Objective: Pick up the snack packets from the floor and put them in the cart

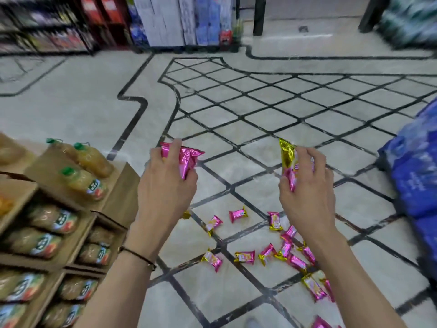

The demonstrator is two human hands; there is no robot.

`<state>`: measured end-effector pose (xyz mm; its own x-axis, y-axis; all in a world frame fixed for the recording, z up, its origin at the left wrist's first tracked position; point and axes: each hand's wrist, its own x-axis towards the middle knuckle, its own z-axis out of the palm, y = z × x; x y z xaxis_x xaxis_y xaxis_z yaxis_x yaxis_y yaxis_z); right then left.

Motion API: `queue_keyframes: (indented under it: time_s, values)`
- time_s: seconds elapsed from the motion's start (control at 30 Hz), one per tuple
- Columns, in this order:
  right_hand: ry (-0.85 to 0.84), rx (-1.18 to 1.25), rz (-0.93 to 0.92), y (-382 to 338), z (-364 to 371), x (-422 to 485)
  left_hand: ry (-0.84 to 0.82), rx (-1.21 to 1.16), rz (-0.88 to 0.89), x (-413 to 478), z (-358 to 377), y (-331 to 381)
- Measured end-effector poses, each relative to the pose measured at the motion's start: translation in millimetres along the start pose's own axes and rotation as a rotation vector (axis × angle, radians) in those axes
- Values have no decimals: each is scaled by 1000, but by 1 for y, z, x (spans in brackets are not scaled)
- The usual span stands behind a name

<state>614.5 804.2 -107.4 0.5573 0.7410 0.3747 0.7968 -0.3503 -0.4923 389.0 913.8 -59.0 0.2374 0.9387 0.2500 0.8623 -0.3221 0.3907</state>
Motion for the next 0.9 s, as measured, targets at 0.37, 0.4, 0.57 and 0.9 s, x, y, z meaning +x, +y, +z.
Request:
queue_keyframes:
  time_s: [0.37, 0.4, 0.57, 0.9]
  values:
    - [81, -66, 10, 6, -92, -8, 45, -19, -18, -23, -59, 58]
    - [95, -77, 14, 7, -100, -12, 41, -36, -3, -24, -60, 64]
    - [182, -156, 108, 9, -137, -39, -11, -108, 136, -30, -59, 91]
    - [346, -328, 427, 15, -205, -152, -152, -198, 431, -69, -58, 118]
